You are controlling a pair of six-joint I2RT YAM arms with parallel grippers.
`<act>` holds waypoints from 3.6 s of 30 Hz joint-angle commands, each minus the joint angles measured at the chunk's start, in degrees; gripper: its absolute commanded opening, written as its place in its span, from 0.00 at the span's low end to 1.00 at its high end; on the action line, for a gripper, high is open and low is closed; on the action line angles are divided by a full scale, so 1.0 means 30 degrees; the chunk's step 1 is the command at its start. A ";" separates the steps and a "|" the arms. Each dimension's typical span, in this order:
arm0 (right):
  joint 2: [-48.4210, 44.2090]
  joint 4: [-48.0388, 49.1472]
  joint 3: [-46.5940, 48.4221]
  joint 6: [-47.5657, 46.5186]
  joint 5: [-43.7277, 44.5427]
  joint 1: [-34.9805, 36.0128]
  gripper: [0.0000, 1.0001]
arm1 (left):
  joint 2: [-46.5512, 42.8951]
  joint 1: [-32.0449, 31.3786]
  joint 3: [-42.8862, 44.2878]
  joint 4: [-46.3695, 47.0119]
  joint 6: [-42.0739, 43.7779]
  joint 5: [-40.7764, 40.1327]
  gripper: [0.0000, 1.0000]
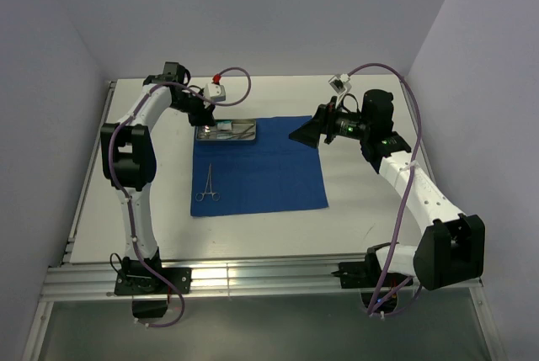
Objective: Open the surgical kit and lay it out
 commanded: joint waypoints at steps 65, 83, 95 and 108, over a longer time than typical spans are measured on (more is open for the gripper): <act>0.0804 0.1194 -0.0140 0.0339 -0.0647 -0.0263 1.00 | 0.0827 -0.1084 -0.2227 0.2417 0.3904 -0.2688 0.26; 0.1038 0.1399 -0.0052 0.0632 -0.0853 -0.0263 1.00 | -0.0550 -0.1172 -0.3750 0.2036 0.4169 -0.2512 0.16; 0.1331 0.1429 0.0182 0.0721 -0.0911 -0.0292 1.00 | 0.0503 -0.1260 -0.2668 0.1919 0.3730 -0.3274 0.27; 0.1478 0.1487 0.0358 0.0866 -0.0970 -0.0292 1.00 | 0.0095 -0.1465 -0.2754 0.2271 0.3289 -0.3274 0.03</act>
